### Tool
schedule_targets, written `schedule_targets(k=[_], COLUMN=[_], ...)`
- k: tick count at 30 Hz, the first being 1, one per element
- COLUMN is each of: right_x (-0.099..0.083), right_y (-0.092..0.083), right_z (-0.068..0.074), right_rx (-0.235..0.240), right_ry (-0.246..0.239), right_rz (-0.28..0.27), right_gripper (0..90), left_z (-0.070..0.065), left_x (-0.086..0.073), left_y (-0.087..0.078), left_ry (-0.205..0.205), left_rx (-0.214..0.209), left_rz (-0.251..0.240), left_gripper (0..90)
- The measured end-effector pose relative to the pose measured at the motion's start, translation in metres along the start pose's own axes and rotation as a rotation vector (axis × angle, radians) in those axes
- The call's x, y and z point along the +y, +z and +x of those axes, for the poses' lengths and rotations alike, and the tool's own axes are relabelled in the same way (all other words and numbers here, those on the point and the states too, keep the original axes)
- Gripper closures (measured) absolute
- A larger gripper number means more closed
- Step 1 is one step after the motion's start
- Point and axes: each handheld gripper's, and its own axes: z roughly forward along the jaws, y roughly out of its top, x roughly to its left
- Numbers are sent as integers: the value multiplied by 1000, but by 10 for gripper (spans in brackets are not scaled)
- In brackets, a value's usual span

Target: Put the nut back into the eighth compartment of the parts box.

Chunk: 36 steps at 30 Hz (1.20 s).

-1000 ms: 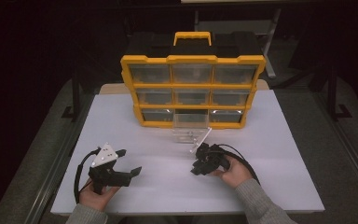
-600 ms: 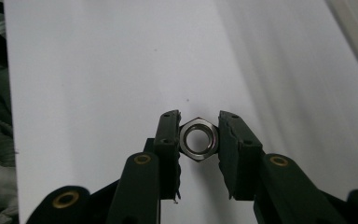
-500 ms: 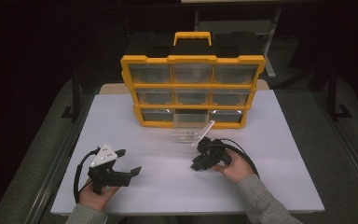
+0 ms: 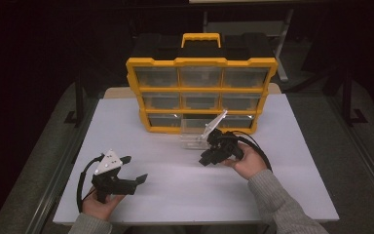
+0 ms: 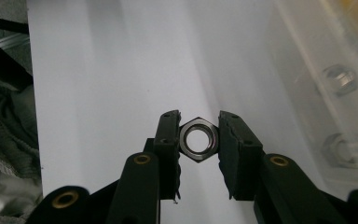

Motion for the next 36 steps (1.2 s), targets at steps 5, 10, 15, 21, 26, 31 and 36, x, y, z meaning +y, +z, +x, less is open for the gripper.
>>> schedule_targets(k=[5, 10, 15, 21, 26, 31, 36], right_x=[8, 15, 22, 30, 37, 46, 54], right_y=[-12, -23, -32, -43, -51, -56, -59], right_z=[-3, -5, -8, -14, -20, -26, -34], right_rx=[-11, -19, -29, -46, -63, -74, -87], right_ry=[2, 1, -2, -6, 3, 14, 27], right_rz=[-9, -22, -33, -43, -51, -55, -49], right_gripper=[684, 683, 683, 683, 683, 682, 683], left_z=[0, 0, 0, 0, 0, 0, 0], left_x=[0, 0, 0, 0, 0, 0, 0], left_y=[0, 0, -1, -1, 0, -1, -1], left_ry=[0, 1, 0, 0, 2, -3, -2], left_rx=[-1, -1, -1, -2, -1, -3, -2], left_rz=[0, -2, -2, -2, -2, -2, -3], left_gripper=[148, 148, 148, 148, 148, 148, 148])
